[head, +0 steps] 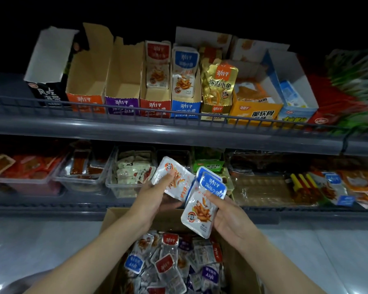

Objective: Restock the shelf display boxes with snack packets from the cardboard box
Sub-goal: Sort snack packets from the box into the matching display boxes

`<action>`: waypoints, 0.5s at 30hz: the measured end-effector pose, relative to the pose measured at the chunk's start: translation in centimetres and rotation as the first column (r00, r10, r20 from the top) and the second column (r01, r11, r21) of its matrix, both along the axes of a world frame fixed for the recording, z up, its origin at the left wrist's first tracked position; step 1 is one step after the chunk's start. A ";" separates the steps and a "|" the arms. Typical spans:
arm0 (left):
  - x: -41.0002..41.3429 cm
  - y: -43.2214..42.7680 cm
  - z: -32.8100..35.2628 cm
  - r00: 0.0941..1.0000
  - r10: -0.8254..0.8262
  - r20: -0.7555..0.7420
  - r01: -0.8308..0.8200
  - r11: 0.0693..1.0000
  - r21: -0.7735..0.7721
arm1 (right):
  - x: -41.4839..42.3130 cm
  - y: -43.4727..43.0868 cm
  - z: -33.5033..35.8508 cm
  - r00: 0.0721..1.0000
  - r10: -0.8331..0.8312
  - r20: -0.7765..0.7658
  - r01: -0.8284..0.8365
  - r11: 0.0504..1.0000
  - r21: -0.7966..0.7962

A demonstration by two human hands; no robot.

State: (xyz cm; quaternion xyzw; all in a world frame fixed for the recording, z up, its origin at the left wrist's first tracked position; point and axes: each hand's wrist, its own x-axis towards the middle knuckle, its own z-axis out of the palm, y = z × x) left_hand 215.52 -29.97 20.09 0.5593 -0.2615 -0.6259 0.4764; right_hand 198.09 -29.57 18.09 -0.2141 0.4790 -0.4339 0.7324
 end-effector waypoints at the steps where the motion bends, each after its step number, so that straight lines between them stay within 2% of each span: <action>1: 0.0 0.0 0.0 0.985 -0.020 0.170 0.023 1.000 -0.017 | 0.0 0.0 -0.1 1.000 -0.009 -0.016 0.009 1.000 -0.009; 2: 0.2 0.0 -0.1 0.950 -0.023 0.311 0.039 0.998 -0.045 | -0.1 0.0 -0.1 0.999 -0.018 -0.033 0.018 1.000 -0.014; 4: 0.5 -0.1 -0.5 0.919 0.013 0.394 0.028 0.995 -0.097 | -0.1 0.0 -0.2 0.998 -0.022 -0.056 0.021 0.999 -0.025; 8: 1.0 -0.5 -0.8 0.958 0.095 0.272 -0.068 0.992 -0.107 | 0.4 0.2 -0.5 0.998 0.006 -0.060 -0.007 1.000 -0.019; 11: 0.9 -0.3 -1.1 0.963 0.051 0.264 -0.024 0.994 -0.105 | 0.3 0.0 -0.5 0.997 -0.018 -0.070 0.017 1.000 -0.013; 15: 0.5 -0.1 -1.1 0.968 0.064 0.242 -0.037 0.993 -0.112 | -0.2 -0.5 -0.3 0.983 -0.067 -0.169 0.059 0.997 -0.048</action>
